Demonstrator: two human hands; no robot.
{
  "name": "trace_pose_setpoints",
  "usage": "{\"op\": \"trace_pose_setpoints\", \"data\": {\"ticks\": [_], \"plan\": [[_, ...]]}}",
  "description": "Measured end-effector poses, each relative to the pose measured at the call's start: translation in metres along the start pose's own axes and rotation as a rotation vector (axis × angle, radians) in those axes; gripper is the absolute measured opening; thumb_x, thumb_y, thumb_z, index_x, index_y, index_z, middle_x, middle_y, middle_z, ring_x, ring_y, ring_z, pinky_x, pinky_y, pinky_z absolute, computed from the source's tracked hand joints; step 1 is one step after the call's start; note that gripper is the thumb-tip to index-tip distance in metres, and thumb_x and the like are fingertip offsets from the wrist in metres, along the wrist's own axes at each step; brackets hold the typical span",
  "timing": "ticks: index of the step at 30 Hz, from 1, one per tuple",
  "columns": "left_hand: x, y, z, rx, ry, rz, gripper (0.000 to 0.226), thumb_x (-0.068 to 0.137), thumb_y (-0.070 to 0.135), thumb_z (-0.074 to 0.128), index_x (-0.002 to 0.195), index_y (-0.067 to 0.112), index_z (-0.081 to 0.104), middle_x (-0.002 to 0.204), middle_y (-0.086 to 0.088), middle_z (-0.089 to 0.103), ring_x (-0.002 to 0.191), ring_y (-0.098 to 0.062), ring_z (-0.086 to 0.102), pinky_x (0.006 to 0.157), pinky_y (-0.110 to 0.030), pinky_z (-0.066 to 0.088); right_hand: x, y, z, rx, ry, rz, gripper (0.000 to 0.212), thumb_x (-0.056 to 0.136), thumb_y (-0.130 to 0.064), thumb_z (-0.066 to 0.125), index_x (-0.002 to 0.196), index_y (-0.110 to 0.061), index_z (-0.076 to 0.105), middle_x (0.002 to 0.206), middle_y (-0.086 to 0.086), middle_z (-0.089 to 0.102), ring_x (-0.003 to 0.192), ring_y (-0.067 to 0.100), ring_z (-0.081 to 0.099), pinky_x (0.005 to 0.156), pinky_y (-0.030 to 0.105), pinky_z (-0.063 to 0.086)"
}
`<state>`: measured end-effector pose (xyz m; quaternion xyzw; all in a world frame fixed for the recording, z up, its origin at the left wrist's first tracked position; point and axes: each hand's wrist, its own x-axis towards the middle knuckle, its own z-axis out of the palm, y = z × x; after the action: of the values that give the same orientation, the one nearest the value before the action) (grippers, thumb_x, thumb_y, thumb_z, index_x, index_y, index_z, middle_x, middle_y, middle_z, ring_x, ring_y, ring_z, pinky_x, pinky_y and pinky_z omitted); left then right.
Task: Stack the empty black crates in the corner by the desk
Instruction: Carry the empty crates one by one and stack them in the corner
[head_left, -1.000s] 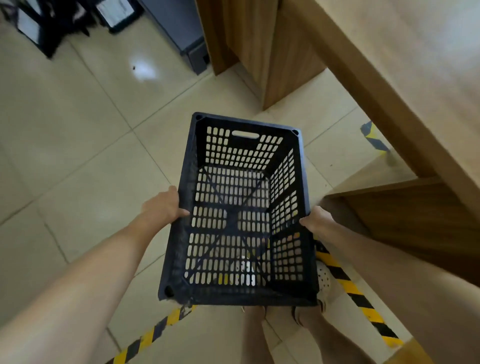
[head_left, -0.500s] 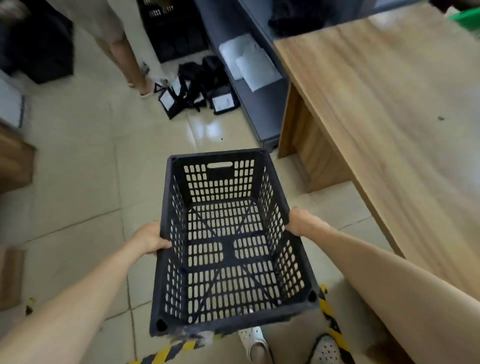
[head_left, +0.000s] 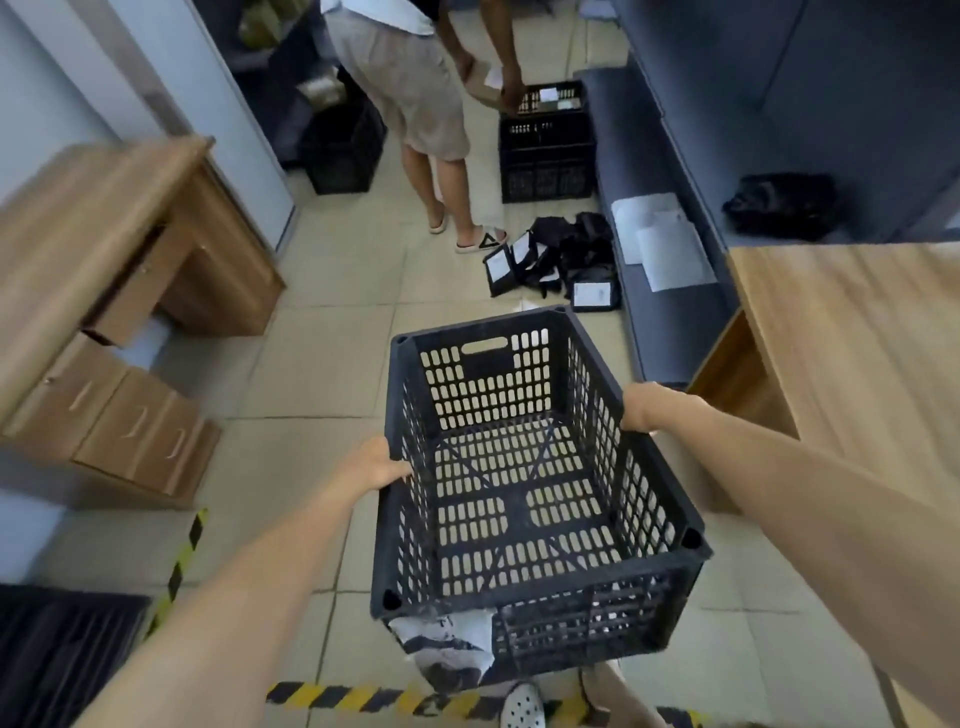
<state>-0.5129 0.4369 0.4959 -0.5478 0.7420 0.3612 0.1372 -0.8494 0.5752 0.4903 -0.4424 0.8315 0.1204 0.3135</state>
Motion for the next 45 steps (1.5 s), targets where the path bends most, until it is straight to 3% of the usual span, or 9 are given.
{"op": "trace_pose_setpoints", "data": {"ticks": [7,13,17,21,24,29,32,38,45], "plan": [[-0.014,-0.031,-0.037,-0.038,0.106,-0.198,0.021,0.083,0.027,0.064,0.099,0.014,0.06,0.098,-0.005,0.064,0.079,-0.018,0.06,0.067,-0.027,0.049,0.06,-0.062,-0.043,-0.183,-0.069,-0.187,0.028,0.093,-0.014,0.056,0.117,-0.001,0.063,0.099,0.006,0.061,0.09,0.024,0.056,0.081,0.031,0.045],[-0.049,-0.06,-0.05,-0.14,0.235,-0.415,0.033,0.092,0.028,0.059,0.116,0.005,0.057,0.104,-0.008,0.062,0.09,-0.024,0.06,0.087,-0.041,0.051,0.077,-0.146,-0.07,-0.339,-0.05,-0.393,0.03,0.094,-0.015,0.057,0.121,0.0,0.06,0.114,0.012,0.064,0.098,0.027,0.059,0.086,0.032,0.046],[-0.086,-0.08,-0.05,-0.275,0.39,-0.522,0.036,0.099,0.027,0.049,0.123,0.003,0.056,0.117,-0.015,0.065,0.103,-0.031,0.063,0.094,-0.039,0.05,0.073,-0.206,-0.079,-0.4,-0.011,-0.536,0.049,0.097,-0.039,0.052,0.126,0.0,0.057,0.128,0.015,0.061,0.117,0.031,0.057,0.096,0.035,0.045],[-0.141,-0.119,-0.039,-0.308,0.48,-0.694,0.037,0.103,0.034,0.041,0.118,0.0,0.045,0.114,-0.018,0.058,0.111,-0.038,0.058,0.077,-0.034,0.043,0.045,-0.277,-0.068,-0.405,0.041,-0.666,0.059,0.099,-0.049,0.04,0.122,0.001,0.059,0.126,0.017,0.061,0.116,0.033,0.058,0.097,0.038,0.045],[-0.184,-0.154,-0.03,-0.337,0.595,-0.795,0.055,0.101,0.046,0.04,0.124,-0.003,0.043,0.122,-0.025,0.058,0.109,-0.041,0.058,0.081,-0.038,0.048,0.016,-0.328,-0.054,-0.445,0.05,-0.767,0.058,0.099,-0.053,0.035,0.112,-0.004,0.063,0.121,0.016,0.063,0.112,0.032,0.059,0.098,0.042,0.047],[-0.252,-0.206,-0.023,-0.342,0.75,-0.853,0.048,0.104,0.038,0.035,0.114,-0.007,0.05,0.109,-0.028,0.063,0.099,-0.043,0.06,0.078,-0.041,0.045,-0.039,-0.411,-0.03,-0.51,0.05,-0.895,0.056,0.101,-0.048,0.036,0.123,-0.002,0.059,0.124,0.015,0.061,0.114,0.032,0.058,0.096,0.041,0.047],[-0.293,-0.241,-0.024,-0.374,0.759,-0.873,0.041,0.105,0.031,0.034,0.095,-0.003,0.055,0.094,-0.024,0.061,0.088,-0.038,0.059,0.076,-0.039,0.043,-0.073,-0.462,-0.009,-0.559,0.072,-0.994,0.039,0.101,-0.03,0.04,0.118,-0.002,0.062,0.123,0.015,0.063,0.112,0.032,0.06,0.096,0.038,0.049],[-0.369,-0.319,-0.032,-0.373,0.697,-0.96,0.041,0.102,0.02,0.04,0.063,0.014,0.03,0.061,-0.003,0.036,0.054,-0.017,0.033,0.049,-0.03,0.024,-0.142,-0.566,0.034,-0.617,0.067,-1.103,0.035,0.1,-0.02,0.041,0.125,-0.002,0.058,0.128,0.016,0.06,0.114,0.03,0.059,0.096,0.037,0.048],[-0.425,-0.385,-0.058,-0.373,0.686,-1.126,0.034,0.098,0.043,0.047,0.085,0.012,0.048,0.086,-0.006,0.054,0.08,-0.025,0.053,0.07,-0.032,0.041,-0.194,-0.652,0.063,-0.483,0.065,-1.182,0.04,0.098,-0.028,0.044,0.123,0.0,0.057,0.12,0.018,0.062,0.104,0.034,0.062,0.088,0.039,0.051]]}}
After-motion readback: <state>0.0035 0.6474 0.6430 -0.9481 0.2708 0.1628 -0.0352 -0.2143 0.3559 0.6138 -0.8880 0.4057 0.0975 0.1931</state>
